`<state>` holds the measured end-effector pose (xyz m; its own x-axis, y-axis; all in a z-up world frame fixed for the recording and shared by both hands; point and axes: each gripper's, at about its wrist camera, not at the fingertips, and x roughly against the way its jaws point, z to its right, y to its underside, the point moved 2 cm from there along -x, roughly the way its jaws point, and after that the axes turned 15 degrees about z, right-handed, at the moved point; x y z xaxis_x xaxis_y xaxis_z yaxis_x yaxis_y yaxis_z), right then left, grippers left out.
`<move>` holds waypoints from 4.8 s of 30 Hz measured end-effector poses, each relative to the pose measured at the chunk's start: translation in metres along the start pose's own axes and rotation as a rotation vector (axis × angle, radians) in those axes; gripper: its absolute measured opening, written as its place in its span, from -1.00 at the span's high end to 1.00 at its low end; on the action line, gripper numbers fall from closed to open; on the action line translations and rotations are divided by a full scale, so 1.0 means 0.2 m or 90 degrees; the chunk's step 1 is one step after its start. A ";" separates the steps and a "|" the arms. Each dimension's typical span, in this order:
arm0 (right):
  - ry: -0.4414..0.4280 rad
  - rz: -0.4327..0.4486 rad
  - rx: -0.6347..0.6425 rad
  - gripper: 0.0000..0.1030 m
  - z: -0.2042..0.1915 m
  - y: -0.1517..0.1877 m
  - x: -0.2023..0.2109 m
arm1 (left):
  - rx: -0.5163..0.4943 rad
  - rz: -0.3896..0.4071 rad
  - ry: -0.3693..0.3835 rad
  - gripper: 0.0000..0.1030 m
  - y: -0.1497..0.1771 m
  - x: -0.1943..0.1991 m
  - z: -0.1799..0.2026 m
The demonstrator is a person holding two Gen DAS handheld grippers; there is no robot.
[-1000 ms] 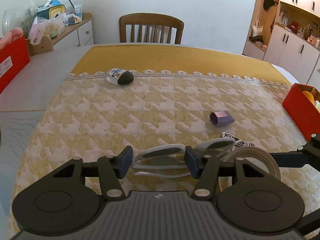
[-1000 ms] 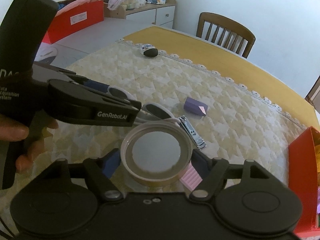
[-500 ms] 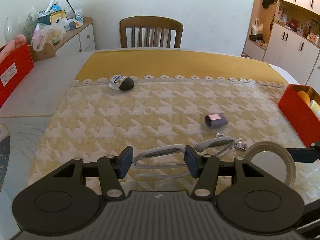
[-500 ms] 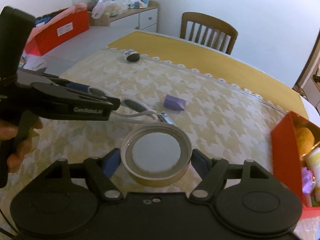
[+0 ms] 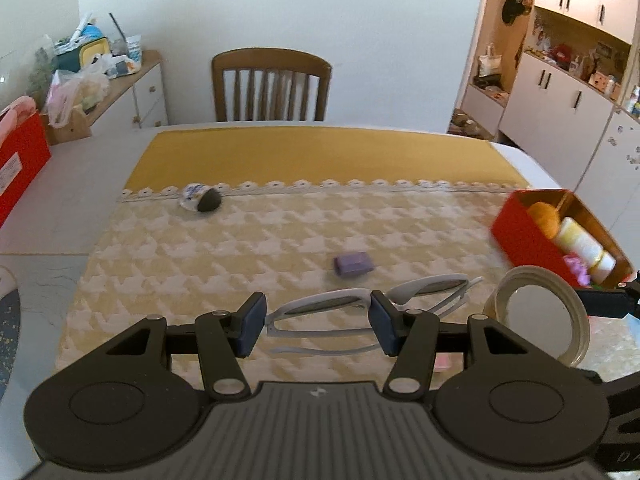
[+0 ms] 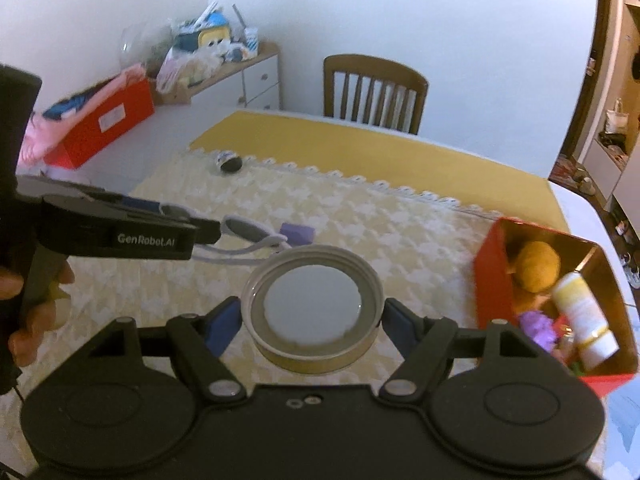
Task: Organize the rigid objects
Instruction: 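Carry the sunglasses and mirror into the red box with both tools, then open both tools to release the sunglasses and mirror, then withdraw, then grasp the black-capped small bottle with the left tool while the right tool grasps the pink sticky pad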
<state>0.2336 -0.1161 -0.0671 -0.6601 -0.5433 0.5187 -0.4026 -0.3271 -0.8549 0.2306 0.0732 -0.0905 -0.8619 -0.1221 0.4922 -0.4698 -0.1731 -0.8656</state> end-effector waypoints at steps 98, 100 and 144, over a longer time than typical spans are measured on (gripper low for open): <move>-0.030 -0.016 -0.067 -0.60 1.26 0.17 0.21 | -0.068 -0.081 0.030 -0.29 -0.14 -0.57 1.48; -0.028 -0.015 -0.065 -0.62 1.25 0.17 0.22 | -0.069 -0.070 0.028 -0.29 -0.14 -0.53 1.46; -0.043 0.010 -0.042 -0.99 0.20 0.05 -0.03 | -0.015 0.089 -0.003 -0.63 -0.24 -0.07 0.02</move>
<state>0.2577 -0.1468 -0.0785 -0.6234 -0.5991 0.5025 -0.4349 -0.2684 -0.8595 0.2656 0.0784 -0.0549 -0.9186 -0.1479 0.3664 -0.3492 -0.1303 -0.9280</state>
